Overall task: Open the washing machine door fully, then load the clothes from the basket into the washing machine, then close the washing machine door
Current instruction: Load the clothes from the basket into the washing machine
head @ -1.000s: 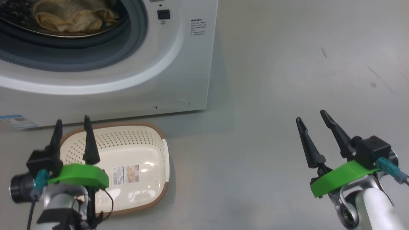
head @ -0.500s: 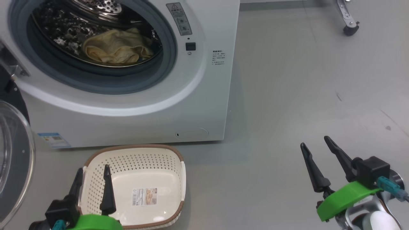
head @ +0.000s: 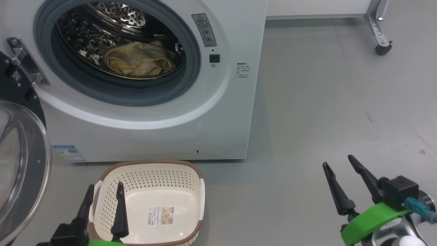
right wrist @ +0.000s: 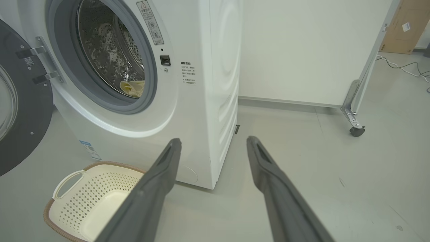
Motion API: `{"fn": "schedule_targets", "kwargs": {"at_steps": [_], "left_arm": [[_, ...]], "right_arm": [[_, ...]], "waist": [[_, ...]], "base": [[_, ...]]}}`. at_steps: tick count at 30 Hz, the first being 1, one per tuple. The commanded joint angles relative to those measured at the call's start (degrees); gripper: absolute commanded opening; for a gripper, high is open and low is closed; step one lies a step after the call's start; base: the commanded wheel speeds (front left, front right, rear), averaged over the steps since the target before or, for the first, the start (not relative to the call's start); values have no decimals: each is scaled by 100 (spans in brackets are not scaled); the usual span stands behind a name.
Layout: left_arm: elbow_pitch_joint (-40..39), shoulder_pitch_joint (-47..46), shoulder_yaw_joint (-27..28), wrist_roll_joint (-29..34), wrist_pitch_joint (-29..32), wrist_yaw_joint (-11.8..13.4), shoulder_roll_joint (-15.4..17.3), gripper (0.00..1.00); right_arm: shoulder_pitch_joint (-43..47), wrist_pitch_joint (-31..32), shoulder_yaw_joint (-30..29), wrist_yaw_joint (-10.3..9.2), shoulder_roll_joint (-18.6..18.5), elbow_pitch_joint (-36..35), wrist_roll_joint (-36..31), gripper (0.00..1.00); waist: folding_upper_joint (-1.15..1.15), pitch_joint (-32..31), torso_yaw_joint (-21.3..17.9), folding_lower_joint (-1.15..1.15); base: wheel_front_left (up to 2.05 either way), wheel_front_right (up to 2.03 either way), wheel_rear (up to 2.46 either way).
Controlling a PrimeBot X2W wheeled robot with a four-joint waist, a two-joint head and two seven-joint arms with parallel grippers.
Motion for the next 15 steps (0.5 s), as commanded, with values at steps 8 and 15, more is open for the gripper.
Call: {"fn": "schedule_targets", "kwargs": {"at_steps": [8,15], "left_arm": [[-275,-223,129,75,24,343,202,100],[-211,-272,121,8,12,293,195,100]], "right_arm": [[-140,27,93,1,-97,-257,-56,100],[-147,21,91,1,-81,-245,-52,100]], "waist": [[0,22,4,0],[0,44,-39,0]], "base": [[0,0,0],[0,0,0]]}}
